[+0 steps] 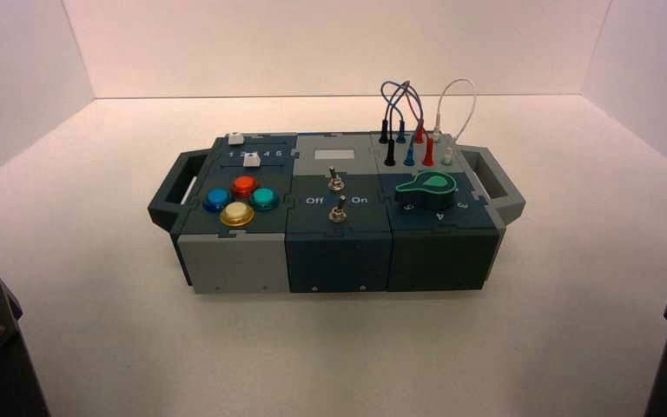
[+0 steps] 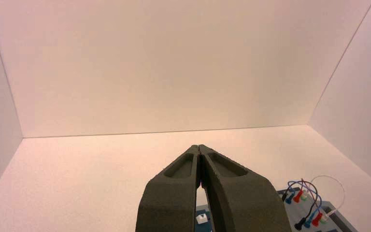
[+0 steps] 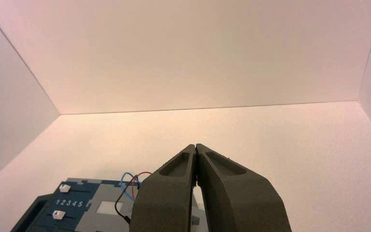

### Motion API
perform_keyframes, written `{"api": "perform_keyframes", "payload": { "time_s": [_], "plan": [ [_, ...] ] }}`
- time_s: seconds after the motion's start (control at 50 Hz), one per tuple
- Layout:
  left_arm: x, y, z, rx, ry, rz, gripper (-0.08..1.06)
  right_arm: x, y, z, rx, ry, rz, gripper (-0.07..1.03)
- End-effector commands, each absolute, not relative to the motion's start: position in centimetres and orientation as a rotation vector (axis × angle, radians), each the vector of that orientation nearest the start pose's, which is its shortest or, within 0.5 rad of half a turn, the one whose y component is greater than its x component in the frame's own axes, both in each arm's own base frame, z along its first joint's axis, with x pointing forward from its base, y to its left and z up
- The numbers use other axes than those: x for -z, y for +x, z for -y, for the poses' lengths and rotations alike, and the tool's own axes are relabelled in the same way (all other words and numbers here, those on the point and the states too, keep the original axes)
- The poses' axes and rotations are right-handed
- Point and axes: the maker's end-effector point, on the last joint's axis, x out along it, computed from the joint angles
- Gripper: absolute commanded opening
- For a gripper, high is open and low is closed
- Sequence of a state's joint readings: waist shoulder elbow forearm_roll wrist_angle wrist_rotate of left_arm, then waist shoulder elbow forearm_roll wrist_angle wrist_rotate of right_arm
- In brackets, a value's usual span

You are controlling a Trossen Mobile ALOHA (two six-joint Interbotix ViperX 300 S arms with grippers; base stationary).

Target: Move the box to the left.

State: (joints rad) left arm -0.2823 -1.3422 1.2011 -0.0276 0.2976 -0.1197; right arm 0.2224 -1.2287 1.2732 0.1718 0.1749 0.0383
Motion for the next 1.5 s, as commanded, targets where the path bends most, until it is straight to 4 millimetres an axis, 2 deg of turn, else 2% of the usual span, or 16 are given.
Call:
{"api": "perform_keyframes", "payload": {
  "time_s": [0.02, 0.32, 0.5, 0.6, 0.94, 1.22, 1.28, 1.5],
  "plan": [
    [-27.3, 18.7, 5.5, 0.274, -0.125, -0.168, -0.03, -24.0, 20.6, -5.1, -0.223, 0.194, -0.228, -0.02],
    [-27.2, 18.7, 5.5, 0.275, -0.127, -0.175, -0.03, -23.9, 20.6, -5.1, -0.224, 0.195, -0.235, -0.02],
    [-26.0, 19.5, 5.8, 0.268, -0.127, -0.273, -0.03, -23.0, 20.8, -5.3, -0.224, 0.193, -0.292, -0.02],
    [-24.6, 20.8, 6.3, 0.259, -0.102, -0.446, -0.03, -22.5, 22.3, -5.3, -0.199, 0.185, -0.396, -0.02],
    [-24.9, 21.8, 6.7, 0.254, -0.061, -0.588, -0.03, -21.6, 25.8, -6.0, -0.186, 0.15, -0.599, -0.02],
    [-22.5, 22.2, 6.9, 0.245, -0.029, -0.745, -0.03, -17.6, 25.7, -6.0, -0.163, 0.133, -0.857, -0.02],
    [-21.6, 22.2, 7.1, 0.25, -0.018, -0.78, -0.03, -15.6, 25.2, -5.5, -0.141, 0.132, -0.956, -0.02],
    [-21.0, 22.2, 7.3, 0.257, -0.011, -0.8, -0.03, -12.3, 25.1, -5.5, -0.124, 0.124, -1.085, -0.02]
  ]
}}
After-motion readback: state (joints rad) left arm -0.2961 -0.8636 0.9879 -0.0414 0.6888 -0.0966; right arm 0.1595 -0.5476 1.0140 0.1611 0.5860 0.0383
